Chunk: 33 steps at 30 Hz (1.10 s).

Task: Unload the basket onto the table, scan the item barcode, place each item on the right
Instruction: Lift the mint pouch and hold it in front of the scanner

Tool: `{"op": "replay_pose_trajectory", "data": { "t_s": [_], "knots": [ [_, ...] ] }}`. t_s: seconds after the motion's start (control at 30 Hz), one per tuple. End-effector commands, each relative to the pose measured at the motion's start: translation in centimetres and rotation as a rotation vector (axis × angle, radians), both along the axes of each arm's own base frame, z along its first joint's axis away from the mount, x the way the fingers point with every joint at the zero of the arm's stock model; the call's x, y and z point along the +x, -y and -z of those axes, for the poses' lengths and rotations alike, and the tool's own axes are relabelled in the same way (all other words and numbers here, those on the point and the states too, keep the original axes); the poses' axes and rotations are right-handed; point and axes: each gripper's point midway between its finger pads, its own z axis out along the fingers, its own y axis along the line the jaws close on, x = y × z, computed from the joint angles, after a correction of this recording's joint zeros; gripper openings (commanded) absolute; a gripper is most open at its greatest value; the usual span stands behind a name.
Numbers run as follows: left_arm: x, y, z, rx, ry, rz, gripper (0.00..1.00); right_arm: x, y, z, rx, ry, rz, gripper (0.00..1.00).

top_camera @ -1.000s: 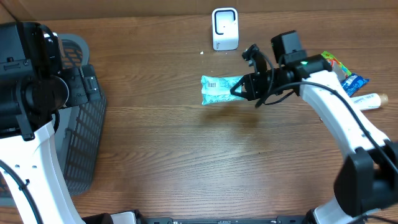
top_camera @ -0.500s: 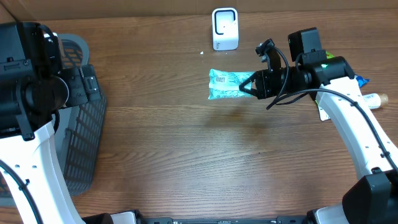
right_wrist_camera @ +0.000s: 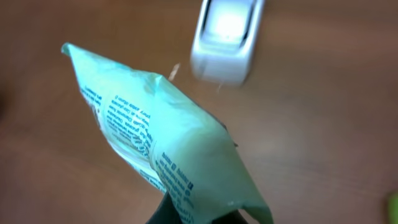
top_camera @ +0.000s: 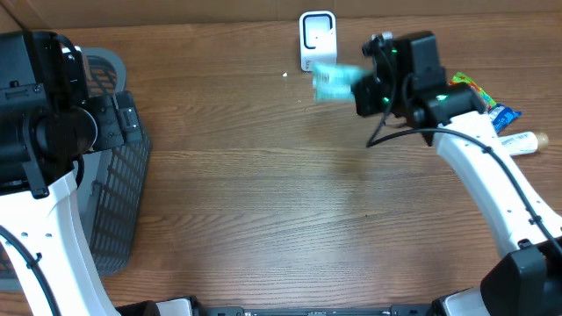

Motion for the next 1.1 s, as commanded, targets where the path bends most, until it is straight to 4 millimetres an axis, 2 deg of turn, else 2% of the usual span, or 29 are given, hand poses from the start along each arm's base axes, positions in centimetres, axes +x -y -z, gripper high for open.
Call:
{"op": "replay_pose_trajectory", "data": {
  "t_s": [0.0, 0.1, 0.17, 0.23, 0.33, 0.47, 0.67, 0.8, 0.93, 1.07],
  "knots": [
    [0.1, -0.2, -0.4, 0.013, 0.011, 0.001, 1.00, 2.6, 2.7, -5.6, -0.182, 0.263, 0.217, 0.04],
    [0.1, -0.2, -0.4, 0.013, 0.011, 0.001, 1.00, 4.2, 3.1, -10.2, -0.314, 0.491, 0.293, 0.04],
    [0.1, -0.2, -0.4, 0.013, 0.012, 0.001, 1.00, 5.0, 2.4, -12.9, -0.425, 0.626, 0.272, 0.04],
    [0.1, -0.2, -0.4, 0.013, 0.011, 0.001, 1.00, 5.7, 1.4, -14.5, -0.527, 0.728, 0.226, 0.04],
    [0.1, -0.2, -0.4, 0.013, 0.011, 0.001, 1.00, 7.0, 0.4, -15.0, -0.636, 0.814, 0.186, 0.04],
    [0.1, -0.2, -0.4, 0.013, 0.011, 0.001, 1.00, 9.1, -0.4, -12.7, -0.761, 0.839, 0.135, 0.04],
    [0.1, -0.2, -0.4, 0.013, 0.011, 0.001, 1.00, 12.0, -1.7, -6.4, -0.968, 0.804, 0.038, 0.04],
    [0.1, -0.2, -0.4, 0.013, 0.012, 0.001, 1.00, 13.6, -1.4, -4.8, -1.043, 0.867, 0.114, 0.04],
    [0.1, -0.2, -0.4, 0.013, 0.011, 0.001, 1.00, 14.6, -2.1, -3.2, -1.116, 0.928, 0.065, 0.04],
    [0.1, -0.2, -0.4, 0.013, 0.011, 0.001, 1.00, 15.9, -2.2, -0.1, -1.140, 0.937, -0.014, 0.04]
  ]
}}
